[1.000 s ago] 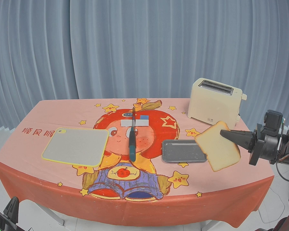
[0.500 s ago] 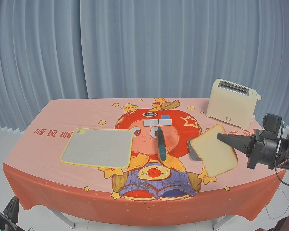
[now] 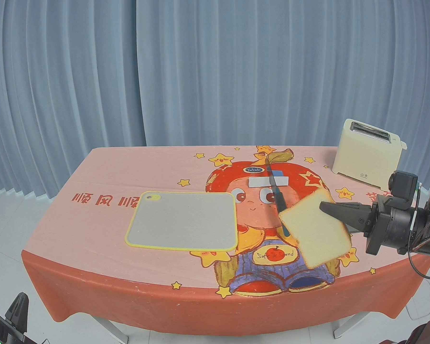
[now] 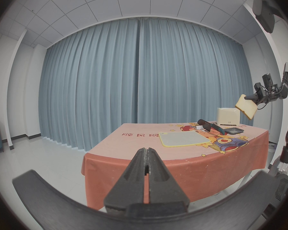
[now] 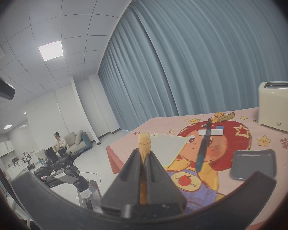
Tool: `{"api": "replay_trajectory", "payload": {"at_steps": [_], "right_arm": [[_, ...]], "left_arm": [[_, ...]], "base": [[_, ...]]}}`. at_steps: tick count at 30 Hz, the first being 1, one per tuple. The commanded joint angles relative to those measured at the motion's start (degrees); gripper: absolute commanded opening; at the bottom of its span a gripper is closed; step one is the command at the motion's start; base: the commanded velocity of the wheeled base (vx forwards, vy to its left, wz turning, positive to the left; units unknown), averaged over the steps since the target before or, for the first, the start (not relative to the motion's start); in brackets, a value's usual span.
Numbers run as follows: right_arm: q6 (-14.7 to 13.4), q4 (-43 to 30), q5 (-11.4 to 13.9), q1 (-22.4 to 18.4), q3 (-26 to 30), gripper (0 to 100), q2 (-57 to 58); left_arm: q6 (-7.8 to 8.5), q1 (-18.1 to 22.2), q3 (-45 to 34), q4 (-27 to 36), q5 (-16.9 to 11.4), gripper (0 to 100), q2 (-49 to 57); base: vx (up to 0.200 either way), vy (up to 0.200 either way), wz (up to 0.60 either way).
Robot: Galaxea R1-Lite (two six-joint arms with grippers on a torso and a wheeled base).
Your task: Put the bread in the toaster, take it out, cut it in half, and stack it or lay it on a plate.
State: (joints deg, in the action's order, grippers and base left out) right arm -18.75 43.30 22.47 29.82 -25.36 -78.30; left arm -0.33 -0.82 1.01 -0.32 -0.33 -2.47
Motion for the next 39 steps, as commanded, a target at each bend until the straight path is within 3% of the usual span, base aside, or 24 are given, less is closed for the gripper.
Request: {"api": "replay_trajectory", "payload": {"at_steps": [1, 8, 13, 24, 33, 39], "right_arm": [[0.0, 0.0, 0.0, 0.1, 0.0, 0, -0.5], [-1.3, 0.0, 0.0, 0.8, 0.0, 0, -1.2], [-6.4, 0.0, -0.1, 1.7, -0.3, 0, -1.2], [-12.5, 0.0, -0.8, 2.3, -0.6, 0, -3.3], [-14.6, 0.0, -0.9, 4.5, -0.2, 0, -6.4], [-14.8, 0.1, -0.9, 5.3, -0.1, 0, -6.8]], "left_arm": [[-0.02, 0.0, -1.0, 0.0, 0.0, 0, -0.1], [-0.02, 0.0, -1.0, 0.0, 0.0, 0, -0.1], [-0.02, 0.0, -1.0, 0.0, 0.0, 0, -0.1], [-0.02, 0.0, -1.0, 0.0, 0.0, 0, -0.1], [0.07, 0.0, -1.0, 0.0, 0.0, 0, -0.1], [-0.02, 0.0, -1.0, 0.0, 0.0, 0, -0.1]], "base": [[0.0, 0.2, 0.0], [0.0, 0.2, 0.0], [0.0, 0.16, 0.0], [0.0, 0.0, 0.0], [0.0, 0.0, 0.0], [0.0, 0.2, 0.0]]}}
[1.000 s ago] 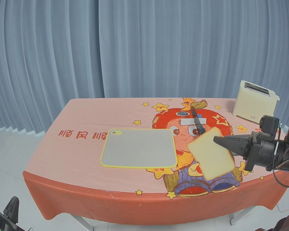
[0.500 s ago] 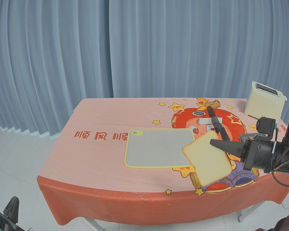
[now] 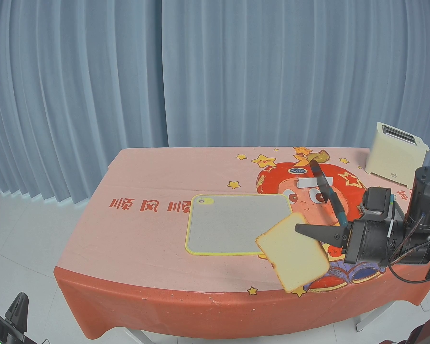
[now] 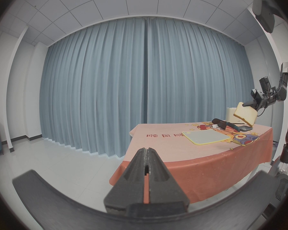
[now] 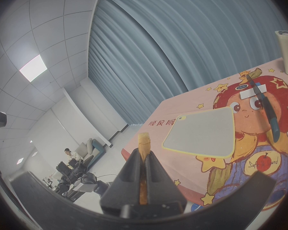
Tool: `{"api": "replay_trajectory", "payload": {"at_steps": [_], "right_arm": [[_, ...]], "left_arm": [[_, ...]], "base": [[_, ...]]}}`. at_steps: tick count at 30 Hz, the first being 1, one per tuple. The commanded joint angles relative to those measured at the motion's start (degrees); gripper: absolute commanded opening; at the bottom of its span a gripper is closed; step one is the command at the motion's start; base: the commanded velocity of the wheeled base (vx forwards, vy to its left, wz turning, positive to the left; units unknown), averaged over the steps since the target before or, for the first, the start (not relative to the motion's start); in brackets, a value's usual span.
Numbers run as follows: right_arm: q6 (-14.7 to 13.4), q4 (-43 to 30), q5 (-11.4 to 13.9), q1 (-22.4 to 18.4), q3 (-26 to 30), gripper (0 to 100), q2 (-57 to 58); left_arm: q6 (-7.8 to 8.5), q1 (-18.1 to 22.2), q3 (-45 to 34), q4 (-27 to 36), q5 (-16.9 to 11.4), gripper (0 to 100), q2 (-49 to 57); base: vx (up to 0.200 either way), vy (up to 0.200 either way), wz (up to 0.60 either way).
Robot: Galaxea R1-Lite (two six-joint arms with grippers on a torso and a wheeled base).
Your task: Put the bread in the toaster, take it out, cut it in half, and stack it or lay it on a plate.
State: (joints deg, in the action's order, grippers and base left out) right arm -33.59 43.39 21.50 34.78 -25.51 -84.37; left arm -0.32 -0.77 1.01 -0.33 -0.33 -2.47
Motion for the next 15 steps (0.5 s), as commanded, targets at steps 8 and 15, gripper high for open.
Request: {"api": "replay_trajectory", "payload": {"at_steps": [8, 15], "right_arm": [[-0.1, 0.0, 0.0, 0.3, -0.1, 0, -1.9], [-0.2, 0.0, -1.6, 0.3, 0.3, 0, -1.6]], "left_arm": [[-0.03, 0.0, -1.0, 0.0, 0.0, 0, -0.1], [0.05, 0.0, -1.0, 0.0, 0.1, 0, -0.1]], "base": [[0.0, 0.2, 0.0], [0.0, 0.2, 0.0]]}}
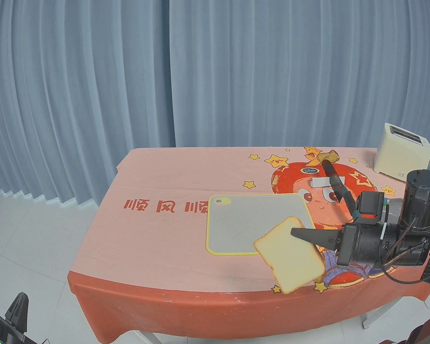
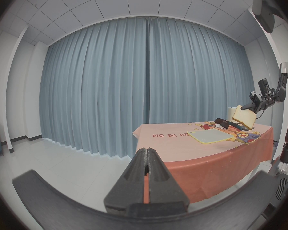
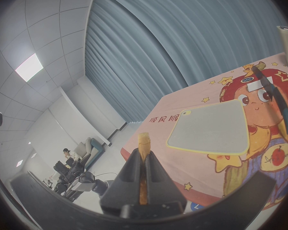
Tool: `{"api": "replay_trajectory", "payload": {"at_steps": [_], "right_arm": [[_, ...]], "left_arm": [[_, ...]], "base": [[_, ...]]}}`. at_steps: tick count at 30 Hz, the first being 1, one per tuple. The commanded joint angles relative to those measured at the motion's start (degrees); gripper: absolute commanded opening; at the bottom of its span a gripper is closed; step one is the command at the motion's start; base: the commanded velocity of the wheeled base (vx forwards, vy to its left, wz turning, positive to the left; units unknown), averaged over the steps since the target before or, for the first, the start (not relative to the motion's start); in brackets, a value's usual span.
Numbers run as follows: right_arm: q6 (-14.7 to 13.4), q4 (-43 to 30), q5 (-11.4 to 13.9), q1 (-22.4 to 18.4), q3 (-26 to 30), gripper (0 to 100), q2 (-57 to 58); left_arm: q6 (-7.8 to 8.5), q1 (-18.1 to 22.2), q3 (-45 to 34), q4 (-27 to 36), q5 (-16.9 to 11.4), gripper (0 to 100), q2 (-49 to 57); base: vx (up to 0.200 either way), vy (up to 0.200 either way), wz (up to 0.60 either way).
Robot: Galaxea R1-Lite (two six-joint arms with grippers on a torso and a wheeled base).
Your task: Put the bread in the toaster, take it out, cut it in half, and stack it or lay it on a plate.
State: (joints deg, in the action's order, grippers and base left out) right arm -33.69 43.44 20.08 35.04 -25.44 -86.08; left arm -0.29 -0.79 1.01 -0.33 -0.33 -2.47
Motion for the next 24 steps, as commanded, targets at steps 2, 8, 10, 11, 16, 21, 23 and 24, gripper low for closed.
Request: {"api": "replay_trajectory", "payload": {"at_steps": [2, 8, 10, 11, 16, 21, 23, 24], "right_arm": [[-1.5, 0.1, -0.3, 0.1, 0.6, 0, 0.2], [-10.6, 2.3, -2.4, 0.9, 1.8, 0, 1.3], [-13.4, 5.5, -4.2, 0.9, 2.9, 0, 0.8], [-14.6, 7.4, -5.1, 0.8, 3.4, 0, 0.5], [-16.5, 18.7, -13.4, 1.6, 7.0, 0, -5.6], [-16.7, 29.3, -21.9, 4.3, 8.4, 0, -12.2], [-16.6, 37.2, -27.5, 6.9, 8.7, 0, -17.1], [-16.7, 39.4, -28.9, 7.7, 8.7, 0, -18.3]], "left_arm": [[0.03, 0.0, -1.0, 0.0, 0.1, 0, -0.1], [-0.15, 0.0, -1.0, 0.0, 0.0, 0, -0.1], [-0.15, 0.0, -1.0, 0.0, 0.0, 0, -0.1], [-0.15, 0.0, -1.0, 0.0, 0.0, 0, -0.1], [-0.06, 0.0, -1.0, 0.0, 0.0, 0, -0.1], [-0.06, 0.0, -1.0, 0.0, 0.1, 0, -0.1], [-0.06, 0.0, -1.0, 0.0, 0.1, 0, -0.1], [-0.06, 0.0, -1.0, 0.0, 0.1, 0, -0.1]], "base": [[0.0, 0.0, 0.0], [0.0, 0.0, 0.0], [0.0, 0.0, 0.0], [0.0, 0.0, 0.0], [0.0, 0.0, 0.0], [0.0, 0.0, 0.0], [0.0, 0.0, 0.0], [0.0, 0.0, 0.0]]}}
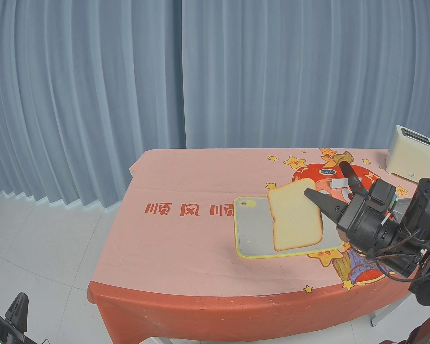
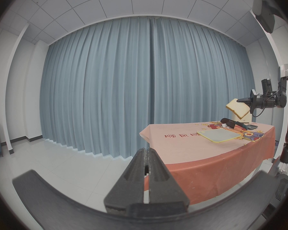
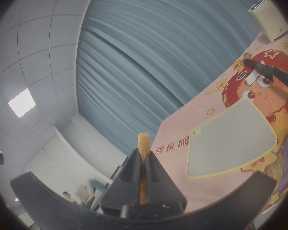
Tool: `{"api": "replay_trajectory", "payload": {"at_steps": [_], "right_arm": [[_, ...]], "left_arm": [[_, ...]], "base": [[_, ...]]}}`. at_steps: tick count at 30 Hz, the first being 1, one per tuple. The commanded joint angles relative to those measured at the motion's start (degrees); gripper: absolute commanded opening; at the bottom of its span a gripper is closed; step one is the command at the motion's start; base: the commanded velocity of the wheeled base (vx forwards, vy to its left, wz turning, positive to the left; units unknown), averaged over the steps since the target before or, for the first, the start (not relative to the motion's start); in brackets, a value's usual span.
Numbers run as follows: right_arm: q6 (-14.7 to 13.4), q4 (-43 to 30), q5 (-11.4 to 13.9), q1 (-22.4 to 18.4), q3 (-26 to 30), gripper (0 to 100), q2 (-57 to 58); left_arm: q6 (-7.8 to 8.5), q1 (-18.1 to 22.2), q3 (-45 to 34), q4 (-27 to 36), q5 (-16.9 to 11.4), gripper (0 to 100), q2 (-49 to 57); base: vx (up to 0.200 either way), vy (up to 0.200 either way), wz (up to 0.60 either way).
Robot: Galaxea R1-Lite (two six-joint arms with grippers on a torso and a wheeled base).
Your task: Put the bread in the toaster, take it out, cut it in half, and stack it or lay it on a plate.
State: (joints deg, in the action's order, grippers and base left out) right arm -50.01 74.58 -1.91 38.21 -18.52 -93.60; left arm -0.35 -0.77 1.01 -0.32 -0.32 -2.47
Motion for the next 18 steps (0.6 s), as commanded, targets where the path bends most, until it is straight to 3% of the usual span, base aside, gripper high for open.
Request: {"api": "replay_trajectory", "payload": {"at_steps": [1, 4, 8, 9, 13, 18], "right_arm": [[-0.4, 9.9, -8.0, 5.0, 1.8, 0, -12.0], [-0.4, 14.4, -10.7, 6.3, 1.6, 0, -15.7], [-1.1, 14.7, -12.7, 6.4, 0.8, 0, -17.8], [-3.3, 14.7, -14.3, 6.1, -0.7, 0, -17.6], [-7.6, 14.7, -15.7, 5.1, -2.8, 0, -16.7], [-8.4, 14.7, -15.8, 3.5, -2.8, 0, -17.0]], "left_arm": [[0.0, 0.0, -1.0, 0.0, 0.1, 0, -0.1], [0.0, 0.0, -1.0, 0.0, 0.1, 0, -0.1], [0.0, 0.0, -1.0, 0.0, 0.1, 0, -0.1], [0.0, 0.0, -1.0, 0.0, 0.3, 0, -0.1], [0.0, 0.0, -1.0, 0.0, 0.5, 0, -0.1], [0.0, 0.0, -1.0, 0.0, 0.5, 0, -0.1]], "base": [[0.0, 0.0, 0.0], [0.0, 0.0, 0.0], [0.0, 0.0, 0.0], [0.0, 0.0, 0.0], [0.0, 0.0, 0.0], [0.0, 0.0, 0.0]]}}
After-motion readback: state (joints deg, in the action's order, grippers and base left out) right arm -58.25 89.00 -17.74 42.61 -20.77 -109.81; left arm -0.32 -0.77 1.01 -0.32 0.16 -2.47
